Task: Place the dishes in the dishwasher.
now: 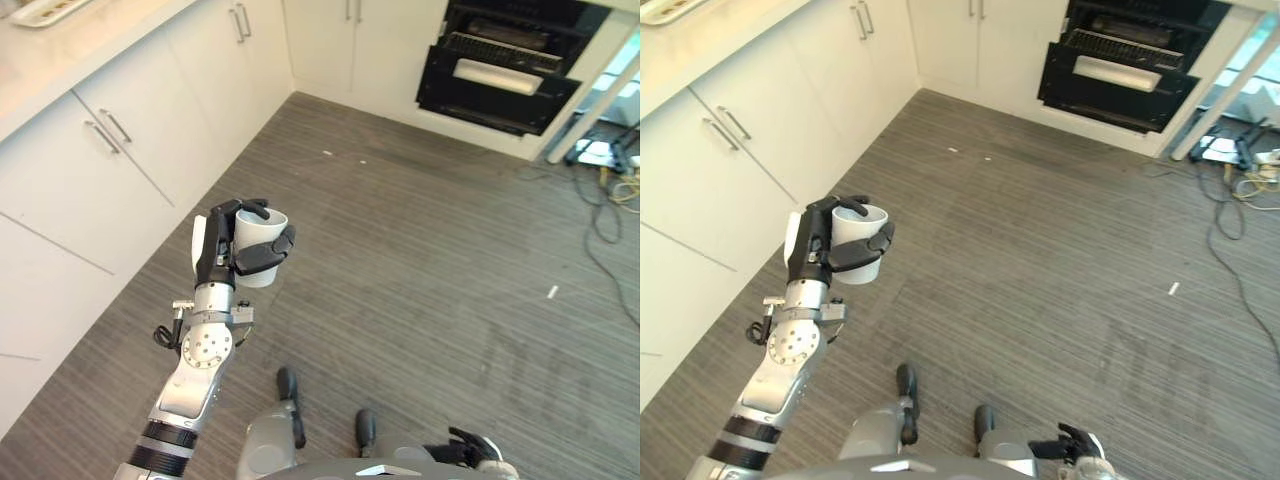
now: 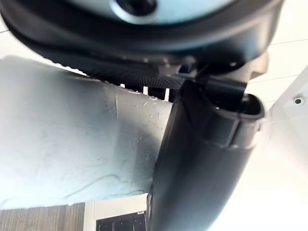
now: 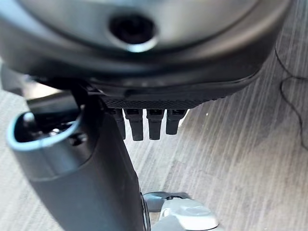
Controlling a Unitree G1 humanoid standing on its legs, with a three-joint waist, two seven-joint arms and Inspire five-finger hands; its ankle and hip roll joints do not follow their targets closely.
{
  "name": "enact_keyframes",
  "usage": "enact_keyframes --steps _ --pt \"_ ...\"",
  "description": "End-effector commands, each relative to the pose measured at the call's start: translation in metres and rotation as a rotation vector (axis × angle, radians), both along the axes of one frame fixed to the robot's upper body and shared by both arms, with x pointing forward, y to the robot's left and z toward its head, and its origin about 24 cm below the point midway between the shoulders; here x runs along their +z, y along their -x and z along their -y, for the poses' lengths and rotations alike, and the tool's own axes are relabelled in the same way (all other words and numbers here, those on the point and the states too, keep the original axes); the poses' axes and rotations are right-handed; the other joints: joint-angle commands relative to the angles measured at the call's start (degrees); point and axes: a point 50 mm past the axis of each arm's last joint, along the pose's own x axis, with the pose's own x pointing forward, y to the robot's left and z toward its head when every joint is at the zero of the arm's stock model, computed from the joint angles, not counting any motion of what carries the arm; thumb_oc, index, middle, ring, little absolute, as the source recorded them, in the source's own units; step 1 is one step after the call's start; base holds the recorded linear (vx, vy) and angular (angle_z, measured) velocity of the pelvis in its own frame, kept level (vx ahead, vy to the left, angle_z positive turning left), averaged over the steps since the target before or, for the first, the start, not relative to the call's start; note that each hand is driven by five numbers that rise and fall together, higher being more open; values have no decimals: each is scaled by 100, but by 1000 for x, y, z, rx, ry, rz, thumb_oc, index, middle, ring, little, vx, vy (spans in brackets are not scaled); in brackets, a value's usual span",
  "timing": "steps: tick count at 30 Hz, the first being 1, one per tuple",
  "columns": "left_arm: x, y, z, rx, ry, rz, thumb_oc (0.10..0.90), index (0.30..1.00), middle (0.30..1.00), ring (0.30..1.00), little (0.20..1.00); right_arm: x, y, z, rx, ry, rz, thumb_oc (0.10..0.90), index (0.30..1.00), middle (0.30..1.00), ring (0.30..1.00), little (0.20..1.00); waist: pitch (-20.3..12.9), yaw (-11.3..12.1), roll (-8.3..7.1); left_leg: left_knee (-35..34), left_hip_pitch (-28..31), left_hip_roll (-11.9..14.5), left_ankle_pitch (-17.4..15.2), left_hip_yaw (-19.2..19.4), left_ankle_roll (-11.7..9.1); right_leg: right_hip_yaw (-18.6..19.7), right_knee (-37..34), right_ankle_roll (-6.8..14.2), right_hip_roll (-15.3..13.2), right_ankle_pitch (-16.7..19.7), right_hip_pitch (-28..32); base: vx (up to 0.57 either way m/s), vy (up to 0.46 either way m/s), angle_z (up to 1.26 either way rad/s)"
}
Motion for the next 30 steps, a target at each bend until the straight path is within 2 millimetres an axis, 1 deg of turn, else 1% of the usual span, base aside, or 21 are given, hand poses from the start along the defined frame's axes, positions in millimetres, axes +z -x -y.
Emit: enact_keyframes --steps 1,3,4,6,7,9,10,11,14,15,16,17,19,21,22,24,26,27,28,29,30 --pt "68 9 -17 63 -22 363 400 300 300 300 300 -2 14 -4 115 26 -42 800 900 900 900 900 -540 359 -191 191 -570 94 633 -65 122 359 104 603 31 -739 1328 698 152 -63" --pt "63 13 -20 64 -20 338 400 300 300 300 300 -4 21 -7 122 24 -67 800 900 900 900 900 -650 415 -201 202 -409 100 671 -9 193 459 228 626 26 -850 1427 608 152 -71" --pt "65 11 -19 61 -9 340 400 300 300 300 300 -5 25 -10 63 9 -58 800 900 900 900 900 -729 408 -255 154 -268 19 1018 86 282 355 699 722 -53 -621 1340 477 161 -87" --pt "68 9 -18 47 -26 349 400 300 300 300 300 -5 22 -10 46 3 -48 800 900 900 900 900 -783 391 -321 136 -182 -93 985 100 352 332 994 828 -109 -404 1217 465 175 -55" --pt "77 9 -17 35 -57 381 400 300 300 300 300 -5 19 -10 24 -8 -27 800 900 900 900 900 -903 353 -518 119 55 -400 767 83 514 432 1681 1215 -258 637 1020 420 184 1" --pt "84 7 -15 17 -93 405 400 300 300 300 300 -3 11 -13 32 -15 9 800 900 900 900 900 -888 265 -489 92 384 -444 534 92 637 404 2745 1476 -292 1451 572 408 199 2" --pt "84 7 -15 17 -93 405 400 300 300 300 300 -3 11 -13 33 -15 10 800 900 900 900 900 -894 285 -462 91 367 -404 555 105 632 427 2739 1471 -258 1483 546 504 284 -3" --pt "93 5 -14 11 -114 432 400 300 300 300 300 0 -1 -11 -1 -2 61 800 900 900 900 900 -780 108 -294 91 803 -400 261 -53 779 278 3976 1450 -212 1894 9 361 205 2" --pt "94 3 -12 5 -111 438 400 300 300 300 300 2 -8 -9 -19 6 90 800 900 900 900 900 -682 -18 -201 91 995 -368 125 -124 813 282 4380 1426 -65 1807 -359 368 212 11" --pt "97 2 -7 -2 -120 454 400 300 300 300 300 4 -16 -10 -6 16 124 800 900 900 900 900 -504 -208 -28 91 1275 -329 -74 -322 844 163 4820 1341 127 1302 -1128 671 217 44" --pt "98 1 -4 -16 -111 461 400 300 300 300 300 5 -17 -11 31 25 128 800 900 900 900 900 -431 -413 7 91 1560 -377 -245 -489 804 52 4149 1202 245 870 -1702 686 216 45" --pt "97 1 -4 -15 -111 461 400 300 300 300 300 5 -17 -11 31 26 128 800 900 900 900 900 -427 -447 9 91 1577 -383 -270 -522 805 23 4148 1203 232 835 -1671 584 75 30" --pt "97 -2 0 -36 -93 460 400 300 300 300 300 6 -18 -7 36 38 132 800 900 900 900 900 -416 -699 -31 91 1885 -515 -531 -693 752 -121 2823 1074 338 481 -1980 571 -13 36" --pt "90 -4 1 -51 -82 426 400 300 300 300 300 6 -14 -2 27 61 123 800 900 900 900 900 -477 -857 -114 91 2188 -609 -850 -827 663 -250 1294 1053 324 565 -1920 643 -61 60" --pt "88 -5 3 -66 -82 410 400 300 300 300 300 8 -15 1 10 73 132 800 900 900 900 900 -497 -896 -99 91 2297 -589 -958 -840 621 -448 970 1050 257 686 -1950 649 -83 82" --pt "82 -6 4 -86 -48 380 400 300 300 300 300 8 -11 4 -31 80 128 800 900 900 900 900 -559 -929 -61 91 2540 -533 -1053 -842 565 -653 1109 943 192 694 -1904 496 -85 32" --pt "73 -8 5 -106 0 347 400 300 300 300 300 10 -11 9 -59 33 151 800 900 900 900 900 -695 -1012 7 1174 2621 -387 -539 -816 293 -411 1039 602 400 607 -1417 425 -118 -28" --pt "73 -8 5 -106 0 346 400 300 300 300 300 10 -11 9 -58 33 150 800 900 900 900 900 -708 -1017 29 1189 2622 -366 -583 -826 291 -415 1031 609 420 569 -1404 238 -131 -28" --pt "73 -6 6 -119 39 347 400 300 300 300 300 11 -10 13 -38 43 141 800 900 900 900 900 -703 -987 -66 2165 2211 -263 -337 -630 125 -421 890 515 361 522 -1142 456 -297 -34" --pt "75 -7 7 -130 79 350 400 300 300 300 300 18 -21 25 -29 102 179 800 900 900 900 900 -548 -807 -353 4196 1443 -90 124 -304 -131 -305 623 345 243 426 -554 416 -305 -4" --pt "75 -7 7 -130 78 352 400 300 300 300 300 18 -22 24 -30 101 180 800 900 900 900 900 -552 -807 -369 4212 1406 -100 146 -305 -128 -306 613 343 231 450 -575 411 -283 -6"
